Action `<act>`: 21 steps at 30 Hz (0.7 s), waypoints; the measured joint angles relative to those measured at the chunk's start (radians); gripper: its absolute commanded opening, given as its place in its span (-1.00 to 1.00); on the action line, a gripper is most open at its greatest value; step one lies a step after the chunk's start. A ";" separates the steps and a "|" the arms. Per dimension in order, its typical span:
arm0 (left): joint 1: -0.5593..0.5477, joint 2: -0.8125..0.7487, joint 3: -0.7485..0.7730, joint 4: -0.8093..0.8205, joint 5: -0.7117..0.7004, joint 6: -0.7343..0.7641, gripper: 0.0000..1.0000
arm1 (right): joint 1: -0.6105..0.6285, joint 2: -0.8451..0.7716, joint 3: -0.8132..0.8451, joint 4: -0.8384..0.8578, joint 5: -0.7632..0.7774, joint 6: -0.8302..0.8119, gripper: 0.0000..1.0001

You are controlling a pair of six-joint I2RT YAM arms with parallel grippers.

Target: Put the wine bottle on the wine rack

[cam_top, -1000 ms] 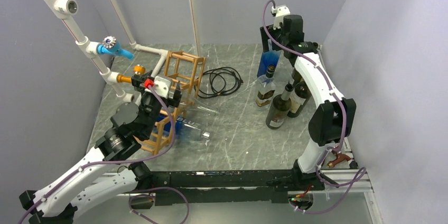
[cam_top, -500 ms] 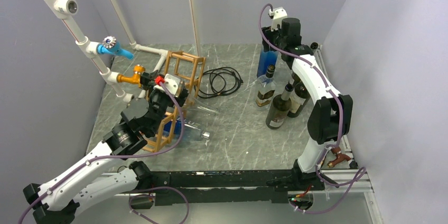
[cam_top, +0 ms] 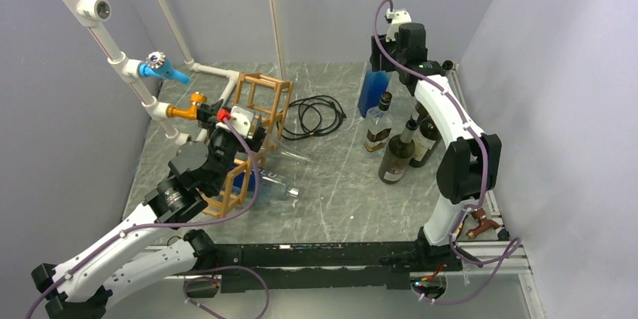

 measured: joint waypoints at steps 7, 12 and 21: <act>-0.002 -0.026 0.000 -0.001 0.004 -0.002 0.99 | 0.042 0.000 0.043 -0.051 0.047 0.079 -1.00; -0.002 -0.033 0.000 -0.005 0.007 -0.005 0.99 | 0.129 0.006 0.097 -0.087 0.099 0.053 -1.00; -0.003 -0.052 0.001 -0.014 0.022 -0.008 0.99 | 0.230 0.024 0.249 -0.154 0.112 0.092 -1.00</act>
